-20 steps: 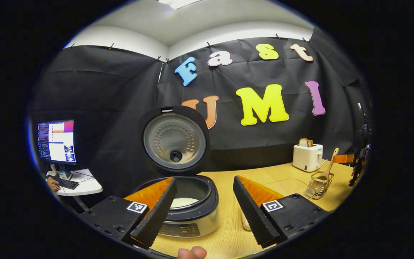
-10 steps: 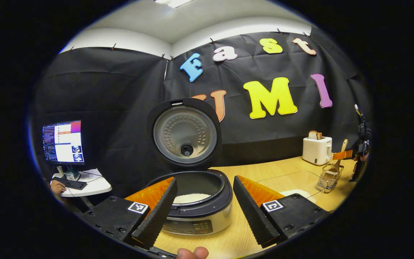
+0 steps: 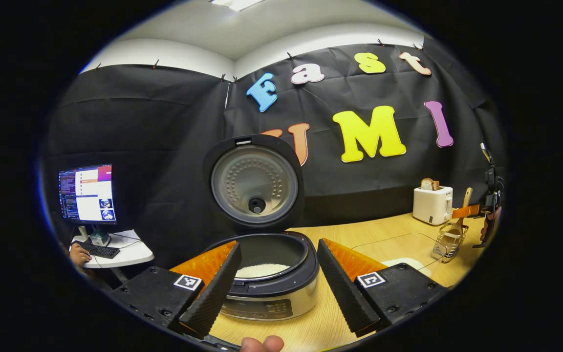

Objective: Close the left gripper, press the button to open the rice cooker; take a wooden spoon from the chopstick holder with the right hand, scoop a spoonful of rice and pour it into the rice cooker, then put the wooden spoon back into the chopstick holder.

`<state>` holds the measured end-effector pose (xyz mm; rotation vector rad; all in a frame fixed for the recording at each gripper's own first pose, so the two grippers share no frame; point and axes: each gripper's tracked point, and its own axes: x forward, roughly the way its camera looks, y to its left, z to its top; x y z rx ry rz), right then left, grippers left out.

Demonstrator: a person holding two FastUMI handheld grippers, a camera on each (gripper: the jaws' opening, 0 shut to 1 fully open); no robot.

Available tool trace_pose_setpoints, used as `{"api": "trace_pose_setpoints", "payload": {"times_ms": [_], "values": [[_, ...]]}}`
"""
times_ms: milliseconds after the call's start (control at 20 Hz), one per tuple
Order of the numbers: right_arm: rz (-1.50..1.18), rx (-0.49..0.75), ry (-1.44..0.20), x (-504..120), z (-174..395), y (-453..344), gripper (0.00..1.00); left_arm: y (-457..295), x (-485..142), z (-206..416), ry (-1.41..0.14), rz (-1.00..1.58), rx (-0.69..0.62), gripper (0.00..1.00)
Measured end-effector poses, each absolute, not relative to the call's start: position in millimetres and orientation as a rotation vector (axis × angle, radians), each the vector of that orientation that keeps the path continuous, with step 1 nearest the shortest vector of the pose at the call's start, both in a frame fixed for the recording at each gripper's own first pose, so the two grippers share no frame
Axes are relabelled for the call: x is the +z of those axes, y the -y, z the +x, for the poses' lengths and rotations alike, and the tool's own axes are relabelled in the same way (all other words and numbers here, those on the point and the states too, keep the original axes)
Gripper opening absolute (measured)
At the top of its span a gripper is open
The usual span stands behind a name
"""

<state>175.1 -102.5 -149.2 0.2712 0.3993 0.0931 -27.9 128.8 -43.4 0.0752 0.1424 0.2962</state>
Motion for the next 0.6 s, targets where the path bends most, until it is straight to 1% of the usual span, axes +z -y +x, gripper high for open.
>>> {"api": "trace_pose_setpoints", "payload": {"times_ms": [100, 300, 450, 600], "values": [[0.259, 0.087, -0.391, -148, 173, 98, 0.0, -128, -41, -27, -0.131, 0.055, 0.297, 0.99], [0.25, 0.077, -0.336, -119, 172, 95, 0.0, -128, -38, -23, -0.104, 0.014, 0.304, 0.99], [0.223, 0.058, -0.28, -86, 168, 90, 0.0, -129, -35, -20, -0.082, 0.002, 0.297, 0.99], [0.184, 0.069, -0.2, -45, 162, 63, 0.0, -127, -32, -15, -0.058, -0.022, 0.277, 0.99]]}}
